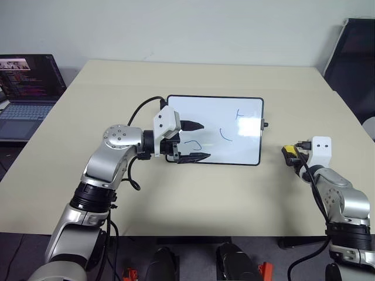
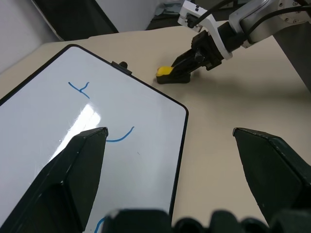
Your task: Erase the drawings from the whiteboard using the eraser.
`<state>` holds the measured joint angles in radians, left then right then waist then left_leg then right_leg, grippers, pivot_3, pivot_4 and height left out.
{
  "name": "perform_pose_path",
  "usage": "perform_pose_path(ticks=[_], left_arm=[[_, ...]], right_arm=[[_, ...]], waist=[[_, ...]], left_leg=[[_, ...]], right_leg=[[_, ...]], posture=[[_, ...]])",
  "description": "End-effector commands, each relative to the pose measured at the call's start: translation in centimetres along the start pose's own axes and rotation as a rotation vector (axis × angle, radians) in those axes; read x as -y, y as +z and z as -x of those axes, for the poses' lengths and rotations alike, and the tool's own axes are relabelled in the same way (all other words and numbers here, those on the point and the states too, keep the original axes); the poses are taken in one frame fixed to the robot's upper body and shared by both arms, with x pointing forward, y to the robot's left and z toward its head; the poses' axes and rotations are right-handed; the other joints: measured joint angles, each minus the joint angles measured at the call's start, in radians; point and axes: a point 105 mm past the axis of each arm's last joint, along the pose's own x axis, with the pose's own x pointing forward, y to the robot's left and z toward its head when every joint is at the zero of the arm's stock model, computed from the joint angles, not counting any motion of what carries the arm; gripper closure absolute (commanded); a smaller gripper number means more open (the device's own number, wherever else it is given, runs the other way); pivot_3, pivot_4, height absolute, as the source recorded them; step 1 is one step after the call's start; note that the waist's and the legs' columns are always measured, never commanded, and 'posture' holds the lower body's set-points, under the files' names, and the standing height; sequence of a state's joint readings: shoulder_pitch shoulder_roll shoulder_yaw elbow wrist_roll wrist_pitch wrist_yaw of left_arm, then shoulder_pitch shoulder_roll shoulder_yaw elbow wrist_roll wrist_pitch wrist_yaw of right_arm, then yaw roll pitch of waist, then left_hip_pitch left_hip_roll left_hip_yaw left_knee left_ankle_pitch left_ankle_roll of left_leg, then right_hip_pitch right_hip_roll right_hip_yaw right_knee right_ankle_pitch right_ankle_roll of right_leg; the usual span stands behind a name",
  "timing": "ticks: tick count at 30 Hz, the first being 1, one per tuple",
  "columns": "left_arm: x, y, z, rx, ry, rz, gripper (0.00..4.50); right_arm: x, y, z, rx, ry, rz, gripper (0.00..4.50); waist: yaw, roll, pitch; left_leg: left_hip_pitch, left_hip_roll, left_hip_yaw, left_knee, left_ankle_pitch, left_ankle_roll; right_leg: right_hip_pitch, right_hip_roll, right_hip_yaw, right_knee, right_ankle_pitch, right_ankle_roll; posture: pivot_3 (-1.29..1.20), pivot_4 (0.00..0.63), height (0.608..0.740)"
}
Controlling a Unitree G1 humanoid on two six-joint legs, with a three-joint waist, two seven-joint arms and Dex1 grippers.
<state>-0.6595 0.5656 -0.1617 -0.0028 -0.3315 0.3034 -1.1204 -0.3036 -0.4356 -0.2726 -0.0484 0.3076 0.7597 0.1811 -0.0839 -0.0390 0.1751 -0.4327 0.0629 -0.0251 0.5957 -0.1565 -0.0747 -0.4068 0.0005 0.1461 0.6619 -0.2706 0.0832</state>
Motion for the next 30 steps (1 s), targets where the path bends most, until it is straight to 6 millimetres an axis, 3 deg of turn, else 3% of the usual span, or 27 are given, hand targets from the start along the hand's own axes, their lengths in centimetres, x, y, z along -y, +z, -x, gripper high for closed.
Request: perform_pose_path(ticks=[1, 8, 13, 18, 22, 26, 30], left_arm=[[-0.9, 0.8, 1.0, 0.012, 0.066, -0.025, 0.0], [-1.9, 0.0, 2.4, -0.028, 0.199, 0.004, 0.0], [-2.9, 0.0, 2.7, -0.025, 0.27, 0.007, 0.0], [-3.4, 0.0, 2.5, -0.012, 0.291, 0.022, 0.0], [-3.6, -0.1, 2.5, -0.014, 0.29, 0.024, 0.0], [-3.3, 0.3, 2.3, 0.009, 0.273, 0.032, 0.0], [-3.0, 0.2, 2.2, 0.012, 0.262, 0.032, 0.0]], right_arm=[[-1.6, 3.0, 1.5, 0.096, 0.076, 0.067, 3.49], [-6.6, 4.9, 5.7, 0.141, 0.274, 0.215, 3.49], [-10.2, 5.9, 6.6, 0.188, 0.365, 0.283, 3.49], [-12.6, 6.8, 4.4, 0.234, 0.379, 0.387, 3.49], [-12.8, 8.2, 2.7, 0.29, 0.33, 0.447, 3.49], [-12.5, 11.6, -0.1, 0.381, 0.223, 0.502, 3.5], [-12.6, 12.4, -1.1, 0.409, 0.213, 0.506, 3.5]], waist=[[0.0, 0.0, 0.0], [0.001, 0.001, 0.0], [0.0, 0.001, 0.0], [0.0, 0.001, 0.0], [0.001, 0.001, 0.0], [0.0, 0.001, 0.001], [0.001, 0.001, 0.001]], left_leg=[[0.0, 0.0, 0.0, 0.0, 0.0, 0.0], [0.0, 0.001, -0.001, 0.0, 0.0, 0.0], [0.0, 0.001, -0.001, 0.001, 0.0, 0.0], [0.0, 0.001, 0.0, 0.004, 0.0, 0.0], [-0.001, 0.001, 0.0, 0.004, 0.0, 0.0], [-0.001, 0.001, 0.0, 0.003, 0.0, 0.0], [-0.001, 0.001, -0.001, 0.002, 0.0, 0.0]], right_leg=[[0.0, 0.0, 0.0, 0.0, 0.0, 0.0], [0.0, 0.001, -0.001, 0.001, 0.0, 0.0], [0.0, 0.001, 0.0, 0.001, -0.003, -0.004], [0.0, 0.001, 0.0, 0.001, -0.002, -0.004], [0.0, 0.0, 0.0, 0.001, -0.002, -0.004], [-0.001, 0.001, 0.0, 0.001, 0.0, 0.0], [-0.001, 0.001, -0.001, 0.001, 0.0, 0.001]], posture=[[0.0, 0.15, 0.74], [0.0, 0.15, 0.74], [0.0, 0.15, 0.74], [0.0, 0.15, 0.74], [0.0, 0.15, 0.74], [0.0, 0.15, 0.74], [0.0, 0.15, 0.74]])
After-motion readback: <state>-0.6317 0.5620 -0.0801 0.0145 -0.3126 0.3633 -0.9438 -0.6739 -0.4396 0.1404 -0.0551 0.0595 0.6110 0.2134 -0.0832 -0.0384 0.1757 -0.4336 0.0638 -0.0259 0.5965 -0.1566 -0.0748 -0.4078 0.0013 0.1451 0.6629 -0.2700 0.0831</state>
